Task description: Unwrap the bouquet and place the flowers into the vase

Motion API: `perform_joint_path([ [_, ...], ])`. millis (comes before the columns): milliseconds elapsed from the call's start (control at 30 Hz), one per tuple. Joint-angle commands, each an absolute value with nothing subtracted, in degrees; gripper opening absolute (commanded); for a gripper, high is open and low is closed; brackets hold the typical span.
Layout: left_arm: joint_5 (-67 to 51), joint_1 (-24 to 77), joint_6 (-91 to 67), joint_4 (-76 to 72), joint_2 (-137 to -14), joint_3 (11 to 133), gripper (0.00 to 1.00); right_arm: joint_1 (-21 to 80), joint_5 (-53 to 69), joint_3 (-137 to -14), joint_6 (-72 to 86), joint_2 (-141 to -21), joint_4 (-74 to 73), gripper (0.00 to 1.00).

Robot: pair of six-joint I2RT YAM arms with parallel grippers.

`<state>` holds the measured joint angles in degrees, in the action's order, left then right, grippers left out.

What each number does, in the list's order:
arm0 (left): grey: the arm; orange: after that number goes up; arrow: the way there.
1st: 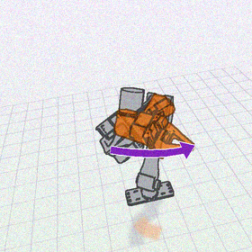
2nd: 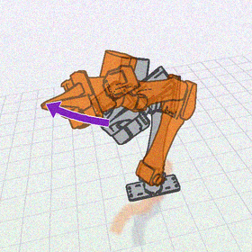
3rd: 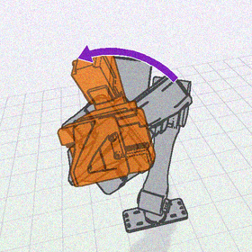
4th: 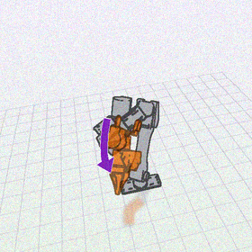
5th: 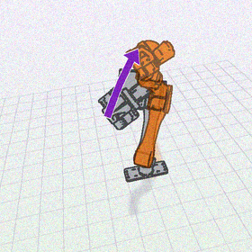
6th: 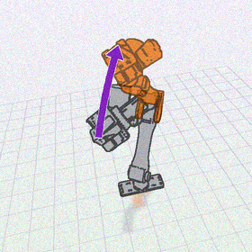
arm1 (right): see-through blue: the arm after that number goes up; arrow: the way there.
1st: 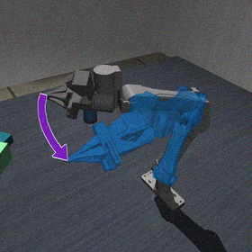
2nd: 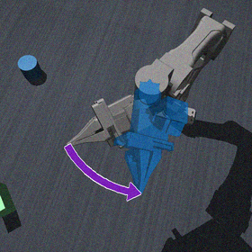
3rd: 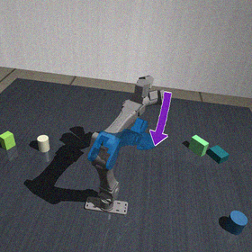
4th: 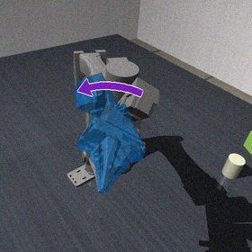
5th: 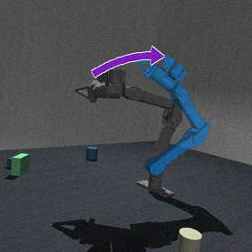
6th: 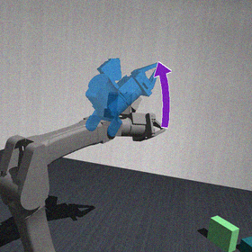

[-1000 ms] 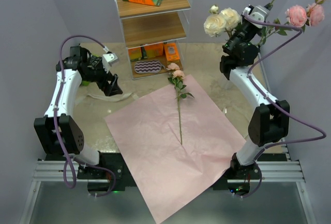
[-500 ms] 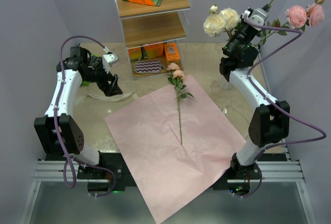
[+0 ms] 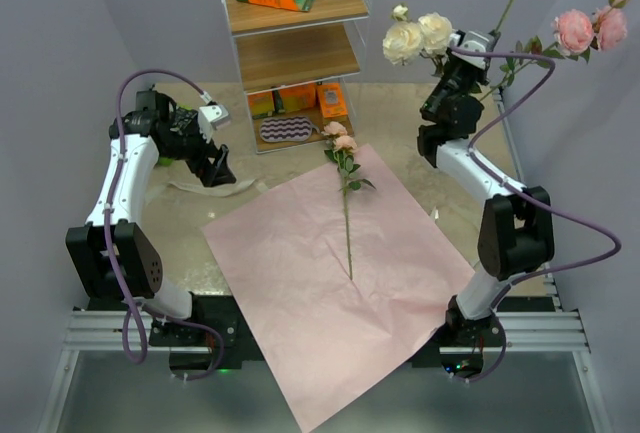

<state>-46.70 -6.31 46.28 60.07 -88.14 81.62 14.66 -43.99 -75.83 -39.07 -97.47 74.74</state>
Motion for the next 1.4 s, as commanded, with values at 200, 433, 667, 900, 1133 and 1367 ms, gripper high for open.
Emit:
perform_joint_path([
  [200,-48.7,-6.8,46.8,61.1,-87.0,81.5,0.99,18.0,-48.9,-59.7,-40.8,-92.0,103.4,0.00],
  [433,-48.3,-6.8,46.8,61.1,-84.7,80.8,0.99,18.5,-52.6,-52.6,-39.7,-88.2,103.2,0.01],
  [667,-48.3,-6.8,46.0,60.9,-83.1,80.7,0.99,19.2,-49.4,-53.1,-32.7,-83.9,87.7,0.28],
  [900,-48.3,-6.8,45.1,60.7,-81.0,80.1,0.99,19.2,-48.4,-56.0,-28.0,-82.9,74.2,0.54],
  [1133,-48.5,-6.7,44.8,61.1,-79.8,80.1,0.99,19.2,-42.2,-62.2,-17.1,-78.5,45.1,0.62],
  [1367,-49.9,-6.8,44.6,61.2,-78.4,79.5,0.99,19.3,-37.6,-71.1,-3.5,-72.2,11.5,0.69],
])
